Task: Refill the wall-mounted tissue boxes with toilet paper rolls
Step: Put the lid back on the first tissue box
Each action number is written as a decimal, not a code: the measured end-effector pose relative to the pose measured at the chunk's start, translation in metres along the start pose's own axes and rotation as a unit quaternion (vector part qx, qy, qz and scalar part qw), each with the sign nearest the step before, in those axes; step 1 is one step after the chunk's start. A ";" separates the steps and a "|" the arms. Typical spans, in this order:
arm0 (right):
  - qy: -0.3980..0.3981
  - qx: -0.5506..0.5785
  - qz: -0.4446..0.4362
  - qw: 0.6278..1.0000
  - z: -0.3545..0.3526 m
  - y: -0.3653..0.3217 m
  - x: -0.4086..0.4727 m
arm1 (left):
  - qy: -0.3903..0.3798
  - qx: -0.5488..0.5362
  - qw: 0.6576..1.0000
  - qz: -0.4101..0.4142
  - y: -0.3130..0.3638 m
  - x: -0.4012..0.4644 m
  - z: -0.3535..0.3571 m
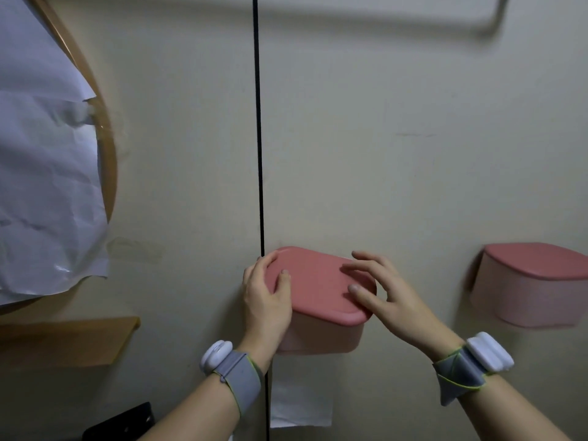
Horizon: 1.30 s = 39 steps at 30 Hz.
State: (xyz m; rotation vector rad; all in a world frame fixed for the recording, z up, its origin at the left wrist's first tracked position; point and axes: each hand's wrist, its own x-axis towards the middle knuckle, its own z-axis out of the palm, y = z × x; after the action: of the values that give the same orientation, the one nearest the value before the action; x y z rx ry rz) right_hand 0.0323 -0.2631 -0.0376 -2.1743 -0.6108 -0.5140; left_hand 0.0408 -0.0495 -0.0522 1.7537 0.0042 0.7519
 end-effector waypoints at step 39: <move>-0.139 0.134 0.057 0.979 -0.010 0.035 0.008 | -0.162 0.051 0.979 0.115 -0.032 0.005 -0.041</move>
State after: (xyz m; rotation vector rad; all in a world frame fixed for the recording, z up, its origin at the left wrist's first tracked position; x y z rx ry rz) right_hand 0.0572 -0.2881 -0.0482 -2.0206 -0.6591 -0.0582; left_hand 0.0367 -0.0013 -0.0723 1.9804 -0.3931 0.6314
